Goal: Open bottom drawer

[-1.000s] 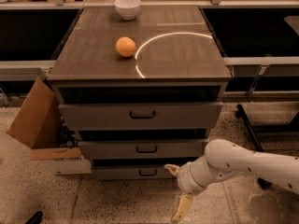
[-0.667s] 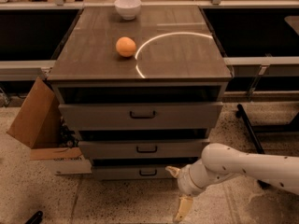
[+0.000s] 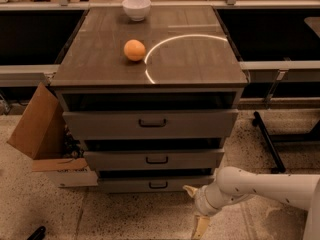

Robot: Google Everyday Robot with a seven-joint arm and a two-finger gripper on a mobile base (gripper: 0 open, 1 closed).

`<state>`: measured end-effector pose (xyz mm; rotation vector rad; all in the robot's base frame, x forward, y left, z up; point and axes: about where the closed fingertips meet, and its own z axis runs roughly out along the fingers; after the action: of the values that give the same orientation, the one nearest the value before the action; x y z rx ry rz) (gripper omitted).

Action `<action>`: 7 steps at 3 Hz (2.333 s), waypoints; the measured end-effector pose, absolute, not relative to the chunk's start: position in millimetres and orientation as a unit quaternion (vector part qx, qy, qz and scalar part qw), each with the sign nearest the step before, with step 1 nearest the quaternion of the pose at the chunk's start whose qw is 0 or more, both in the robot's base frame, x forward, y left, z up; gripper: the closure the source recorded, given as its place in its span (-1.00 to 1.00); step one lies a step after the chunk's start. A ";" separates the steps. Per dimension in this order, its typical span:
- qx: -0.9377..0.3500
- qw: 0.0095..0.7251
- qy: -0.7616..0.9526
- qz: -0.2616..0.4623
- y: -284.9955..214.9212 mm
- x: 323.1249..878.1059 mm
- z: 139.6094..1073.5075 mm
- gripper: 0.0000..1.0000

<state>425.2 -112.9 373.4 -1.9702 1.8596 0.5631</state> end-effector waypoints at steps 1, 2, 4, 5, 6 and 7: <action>-0.700 0.186 0.660 0.200 -112.8 425.3 373.4 -1.00; -0.707 0.179 0.661 0.176 -112.6 433.8 357.7 -1.00; -0.726 0.204 0.646 0.120 -123.5 512.4 261.7 -1.00; -0.726 0.204 0.646 0.120 -123.2 512.4 260.9 -1.00; -0.736 0.210 0.634 0.106 -121.4 527.0 236.2 -1.00; -0.744 0.214 0.625 0.095 -118.7 537.8 216.1 -1.00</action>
Offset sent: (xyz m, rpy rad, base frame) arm 0.0256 -0.0019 -0.0391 -0.1220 -0.0760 0.0052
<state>537.8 -118.7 216.1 -2.0650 1.7355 0.2637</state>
